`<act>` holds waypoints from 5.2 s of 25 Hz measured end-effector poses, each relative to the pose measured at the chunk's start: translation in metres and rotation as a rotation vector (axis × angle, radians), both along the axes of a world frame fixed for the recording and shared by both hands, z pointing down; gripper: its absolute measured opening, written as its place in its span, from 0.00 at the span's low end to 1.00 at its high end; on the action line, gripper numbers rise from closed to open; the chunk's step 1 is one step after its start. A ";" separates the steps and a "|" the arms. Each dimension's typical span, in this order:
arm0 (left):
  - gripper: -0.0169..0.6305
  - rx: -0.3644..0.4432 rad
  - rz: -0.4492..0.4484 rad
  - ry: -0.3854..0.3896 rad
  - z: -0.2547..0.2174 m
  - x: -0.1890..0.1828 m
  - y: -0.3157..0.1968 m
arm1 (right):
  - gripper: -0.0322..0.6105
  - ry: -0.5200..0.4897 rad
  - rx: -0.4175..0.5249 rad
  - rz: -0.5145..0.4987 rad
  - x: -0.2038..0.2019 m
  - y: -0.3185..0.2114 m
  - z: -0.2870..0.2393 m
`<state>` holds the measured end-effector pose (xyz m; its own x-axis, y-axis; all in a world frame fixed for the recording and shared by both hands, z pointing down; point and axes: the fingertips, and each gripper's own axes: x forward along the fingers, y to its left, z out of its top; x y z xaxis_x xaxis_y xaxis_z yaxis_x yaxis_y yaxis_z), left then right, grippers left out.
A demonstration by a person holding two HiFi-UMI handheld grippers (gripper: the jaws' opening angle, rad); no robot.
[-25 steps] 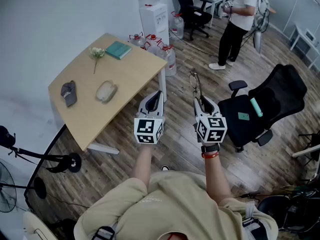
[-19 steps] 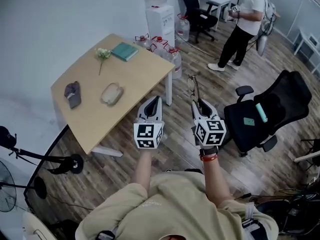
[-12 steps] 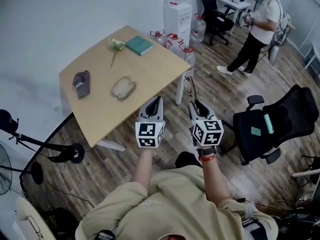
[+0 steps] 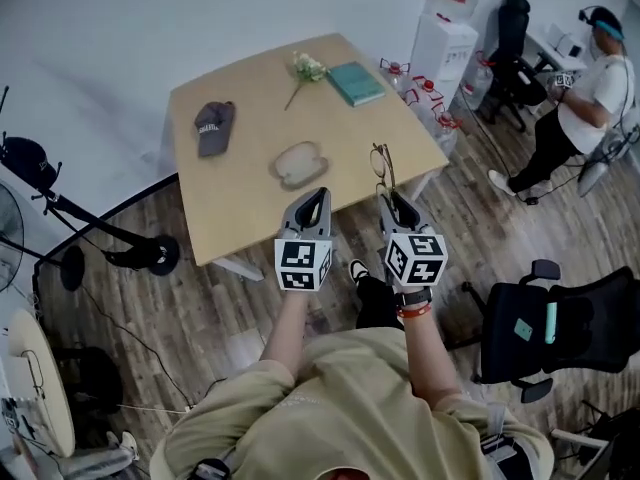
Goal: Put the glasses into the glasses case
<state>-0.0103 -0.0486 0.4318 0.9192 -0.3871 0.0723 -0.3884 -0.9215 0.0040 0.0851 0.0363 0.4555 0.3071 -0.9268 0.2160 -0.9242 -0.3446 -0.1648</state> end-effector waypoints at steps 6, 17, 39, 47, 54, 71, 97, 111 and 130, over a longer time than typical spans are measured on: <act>0.06 -0.014 -0.173 -0.015 -0.004 0.020 -0.091 | 0.23 -0.038 -0.025 -0.175 0.031 -0.106 0.000; 0.06 -0.048 -0.469 -0.054 0.008 0.065 -0.222 | 0.23 -0.149 -0.071 -0.470 0.097 -0.269 0.019; 0.06 -0.117 -0.686 -0.115 0.083 0.075 -0.314 | 0.23 -0.235 -0.198 -0.958 0.111 -0.390 0.098; 0.06 -0.105 -0.587 -0.161 0.116 0.079 -0.319 | 0.23 -0.114 -0.315 -1.218 0.093 -0.400 0.132; 0.06 -0.148 -0.615 -0.130 0.133 0.064 -0.334 | 0.23 -0.056 -0.569 -1.438 0.075 -0.405 0.164; 0.06 -0.200 -0.607 -0.138 0.177 0.048 -0.330 | 0.23 0.131 -0.978 -1.730 0.058 -0.390 0.266; 0.06 -0.258 -0.604 -0.172 0.201 0.039 -0.320 | 0.27 0.409 -1.310 -1.843 0.061 -0.374 0.331; 0.06 -0.233 -0.591 -0.169 0.188 0.037 -0.316 | 0.39 0.460 -1.200 -1.744 0.063 -0.384 0.314; 0.06 -0.160 -0.654 -0.179 0.128 0.038 -0.333 | 0.33 0.192 -0.758 -1.470 0.074 -0.414 0.201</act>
<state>0.0274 -0.3821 0.5600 0.4697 -0.8291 0.3033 -0.8708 -0.4917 0.0046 0.1593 -0.3777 0.6566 -0.6008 -0.1398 0.7871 -0.4972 0.8364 -0.2309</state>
